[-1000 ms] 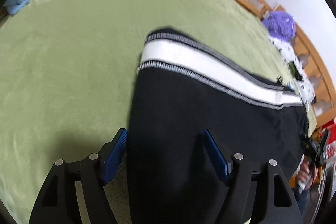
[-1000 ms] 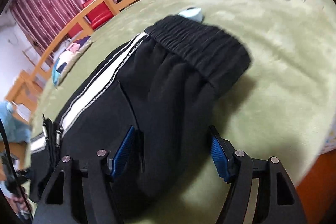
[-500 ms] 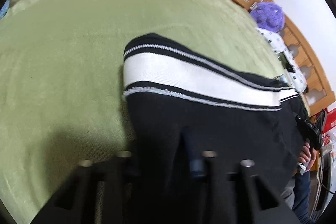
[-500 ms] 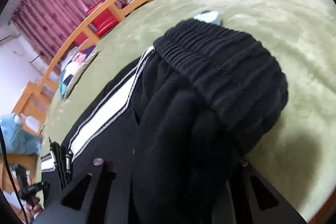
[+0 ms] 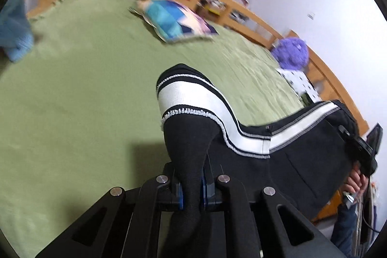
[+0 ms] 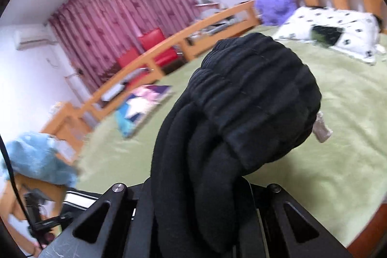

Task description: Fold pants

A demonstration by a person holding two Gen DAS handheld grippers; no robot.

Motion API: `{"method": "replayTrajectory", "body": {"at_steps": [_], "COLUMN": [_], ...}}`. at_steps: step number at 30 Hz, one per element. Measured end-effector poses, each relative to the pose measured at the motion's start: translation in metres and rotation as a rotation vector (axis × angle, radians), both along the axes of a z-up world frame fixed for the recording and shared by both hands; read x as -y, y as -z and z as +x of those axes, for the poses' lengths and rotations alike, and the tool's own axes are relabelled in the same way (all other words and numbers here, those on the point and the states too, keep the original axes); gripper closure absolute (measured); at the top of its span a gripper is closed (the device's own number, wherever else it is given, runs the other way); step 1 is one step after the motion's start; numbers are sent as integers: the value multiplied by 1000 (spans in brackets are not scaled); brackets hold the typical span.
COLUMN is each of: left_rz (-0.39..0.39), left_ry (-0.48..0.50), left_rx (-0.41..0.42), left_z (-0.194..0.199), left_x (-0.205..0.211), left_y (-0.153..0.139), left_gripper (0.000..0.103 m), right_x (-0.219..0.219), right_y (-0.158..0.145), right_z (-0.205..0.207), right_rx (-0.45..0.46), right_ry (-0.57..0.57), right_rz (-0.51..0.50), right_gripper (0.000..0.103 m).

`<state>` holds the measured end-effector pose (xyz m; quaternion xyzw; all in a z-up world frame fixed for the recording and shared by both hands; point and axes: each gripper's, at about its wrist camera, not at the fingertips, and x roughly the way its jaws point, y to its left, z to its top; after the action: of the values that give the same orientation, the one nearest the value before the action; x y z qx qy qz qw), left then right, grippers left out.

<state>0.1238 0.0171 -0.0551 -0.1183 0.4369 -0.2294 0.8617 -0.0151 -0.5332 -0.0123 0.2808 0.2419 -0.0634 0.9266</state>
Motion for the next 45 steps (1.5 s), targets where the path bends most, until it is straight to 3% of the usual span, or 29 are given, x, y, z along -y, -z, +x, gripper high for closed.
{"method": "replayTrajectory", "body": {"at_steps": [4, 7, 11, 13, 16, 17, 19, 22, 27, 33, 39, 42, 45], "left_rz": [48, 110, 221, 285, 218, 191, 168, 190, 156, 167, 147, 133, 125], "left_ry": [-73, -83, -108, -151, -160, -155, -163, -147, -167, -156, -180, -191, -199], "left_rx": [-19, -35, -117, -153, -228, -236, -241, -242, -189, -178, -151, -141, -134], "left_z": [9, 17, 28, 32, 25, 20, 5, -20, -69, -94, -110, -114, -118], "left_x": [-54, -72, -73, -75, -92, -98, -105, -103, -105, -108, -114, -117, -121], "left_y": [-12, 5, 58, 83, 103, 104, 106, 113, 121, 120, 114, 110, 108], "left_gripper": [93, 90, 80, 70, 60, 52, 46, 45, 41, 40, 40, 40, 40], "right_x": [-34, -49, -54, -49, -34, -33, -38, -60, -103, -177, -265, -305, -336], "right_y": [1, 31, 100, 142, 165, 165, 156, 137, 99, 76, 94, 113, 136], "right_z": [17, 34, 62, 71, 53, 45, 31, 15, -8, -14, 6, 18, 23], "right_rx": [18, -32, -240, -412, -422, -433, -442, -468, -450, -339, -306, -330, -379], "right_ry": [-86, -112, -110, -65, -75, -73, -64, -27, 20, -126, -335, -420, -458], "right_rz": [14, -3, -46, -88, 18, 23, -16, -128, -304, -329, -274, -226, -256], "right_gripper": [90, 89, 83, 79, 71, 69, 66, 62, 62, 61, 61, 61, 62]}}
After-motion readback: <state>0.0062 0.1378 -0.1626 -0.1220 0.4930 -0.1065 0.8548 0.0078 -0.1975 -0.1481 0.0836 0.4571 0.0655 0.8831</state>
